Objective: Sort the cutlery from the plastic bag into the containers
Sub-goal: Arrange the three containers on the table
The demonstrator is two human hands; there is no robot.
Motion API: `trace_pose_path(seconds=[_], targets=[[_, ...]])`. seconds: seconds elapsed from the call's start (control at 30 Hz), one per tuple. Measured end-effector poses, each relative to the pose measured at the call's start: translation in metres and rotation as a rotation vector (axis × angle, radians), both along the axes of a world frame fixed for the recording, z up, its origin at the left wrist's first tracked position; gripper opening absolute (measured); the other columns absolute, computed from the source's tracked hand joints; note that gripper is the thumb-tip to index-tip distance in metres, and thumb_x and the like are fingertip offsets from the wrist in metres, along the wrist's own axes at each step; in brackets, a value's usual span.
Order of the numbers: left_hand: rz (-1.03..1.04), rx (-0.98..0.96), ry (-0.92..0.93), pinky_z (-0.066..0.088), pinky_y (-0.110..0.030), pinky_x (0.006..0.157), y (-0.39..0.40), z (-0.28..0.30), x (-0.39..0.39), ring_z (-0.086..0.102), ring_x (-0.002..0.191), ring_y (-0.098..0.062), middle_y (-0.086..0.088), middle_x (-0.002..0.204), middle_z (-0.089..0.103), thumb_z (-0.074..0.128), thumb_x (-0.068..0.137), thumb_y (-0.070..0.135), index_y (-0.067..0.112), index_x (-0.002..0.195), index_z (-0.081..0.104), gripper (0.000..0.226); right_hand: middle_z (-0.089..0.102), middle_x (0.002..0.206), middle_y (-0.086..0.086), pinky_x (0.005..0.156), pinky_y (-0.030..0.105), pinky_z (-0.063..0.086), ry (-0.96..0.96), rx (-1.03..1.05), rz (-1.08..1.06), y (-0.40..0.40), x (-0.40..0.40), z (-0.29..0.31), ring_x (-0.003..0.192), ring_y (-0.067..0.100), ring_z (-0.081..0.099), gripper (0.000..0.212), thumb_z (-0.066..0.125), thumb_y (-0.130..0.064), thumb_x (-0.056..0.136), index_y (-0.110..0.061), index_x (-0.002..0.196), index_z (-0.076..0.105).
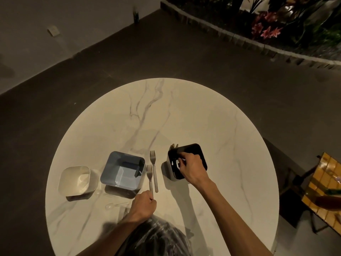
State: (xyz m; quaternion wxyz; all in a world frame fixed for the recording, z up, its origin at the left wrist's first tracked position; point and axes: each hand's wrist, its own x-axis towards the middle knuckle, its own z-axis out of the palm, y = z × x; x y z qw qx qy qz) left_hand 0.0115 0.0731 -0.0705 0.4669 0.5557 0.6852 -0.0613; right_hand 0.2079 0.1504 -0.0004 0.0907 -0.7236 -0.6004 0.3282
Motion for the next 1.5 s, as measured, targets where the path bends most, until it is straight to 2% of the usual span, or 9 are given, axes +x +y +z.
trace_pose_path(seconds=[0.13,0.3,0.53,0.63,0.83,0.97,1.1,1.3,1.5], targets=[[0.099,-0.032,0.052,0.057,-0.032,0.081,0.005,-0.004,0.006,0.067,0.090,-0.017,-0.004,0.100,0.069,0.060,0.098,0.026,0.016,0.096,0.054,0.012,0.069,0.092,0.004,0.069,0.035,0.056,-0.057,0.246,-0.062,-0.015,0.000,0.010,0.074,0.017,0.062,0.021,0.050,-0.010,0.097,-0.011,0.100,0.070],[0.200,0.015,0.053,0.061,-0.042,0.074,0.009,-0.014,0.016,0.070,0.080,-0.023,-0.007,0.089,0.070,0.067,0.091,0.033,0.011,0.093,0.059,0.023,0.066,0.097,-0.008,0.069,0.010,0.044,0.186,0.353,0.067,-0.061,-0.031,0.027,0.073,-0.001,0.053,0.020,0.057,-0.017,0.099,-0.019,0.114,0.070],[0.103,0.005,0.207,0.046,-0.028,0.076,0.010,-0.026,0.022,0.059,0.092,-0.018,-0.003,0.105,0.065,0.063,0.096,0.028,0.015,0.105,0.065,0.016,0.066,0.094,0.001,0.080,0.037,0.058,0.260,-0.167,0.030,-0.083,-0.068,-0.045,0.079,0.013,0.062,0.015,0.052,-0.027,0.101,-0.018,0.100,0.064],[0.073,0.001,0.192,0.045,-0.026,0.079,0.005,-0.031,0.017,0.062,0.099,-0.017,-0.002,0.107,0.066,0.066,0.094,0.029,0.016,0.106,0.065,0.017,0.060,0.097,0.004,0.074,0.033,0.058,0.272,-0.243,-0.059,-0.089,-0.077,-0.076,0.079,0.014,0.057,0.009,0.058,-0.026,0.097,-0.018,0.100,0.056],[0.091,-0.035,0.100,0.052,-0.032,0.088,0.002,-0.028,-0.007,0.065,0.095,-0.021,-0.006,0.102,0.069,0.055,0.101,0.026,0.012,0.100,0.066,0.017,0.052,0.119,0.006,0.081,0.028,0.053,0.128,-0.214,-0.160,-0.074,-0.103,-0.100,0.091,0.016,0.057,0.032,0.057,-0.029,0.101,-0.016,0.127,0.044],[0.173,-0.030,-0.068,0.054,-0.034,0.075,-0.007,-0.022,-0.026,0.063,0.078,-0.020,-0.003,0.080,0.067,0.057,0.098,0.020,0.021,0.078,0.061,0.021,0.053,0.126,0.009,0.088,0.031,0.053,-0.002,-0.271,-0.146,-0.064,-0.113,-0.099,0.103,0.022,0.062,0.033,0.055,-0.028,0.103,-0.010,0.130,0.048],[0.209,-0.073,-0.170,0.060,-0.040,0.078,-0.014,-0.013,-0.040,0.071,0.075,-0.023,-0.005,0.071,0.072,0.053,0.093,0.013,0.015,0.087,0.067,0.015,0.058,0.119,0.011,0.075,0.024,0.047,0.034,-0.311,-0.160,-0.065,-0.112,-0.094,0.091,0.019,0.058,0.025,0.060,-0.020,0.101,-0.004,0.120,0.059],[0.262,-0.077,-0.251,0.055,-0.024,0.062,-0.019,0.010,-0.041,0.068,0.065,-0.012,-0.006,0.077,0.071,0.055,0.099,0.011,0.013,0.100,0.067,0.012,0.068,0.092,0.003,0.061,0.019,0.056,0.285,-0.334,-0.185,-0.075,-0.089,-0.071,0.068,0.011,0.068,0.020,0.066,-0.016,0.096,-0.008,0.114,0.064],[0.316,0.014,-0.473,0.057,-0.039,0.071,-0.017,0.067,-0.029,0.069,0.069,-0.019,-0.007,0.095,0.072,0.057,0.101,0.027,0.016,0.103,0.068,0.015,0.071,0.076,0.004,0.073,0.046,0.062,0.457,-0.159,-0.134,-0.100,-0.057,-0.019,0.068,0.020,0.070,0.029,0.062,-0.040,0.098,-0.017,0.082,0.070]])
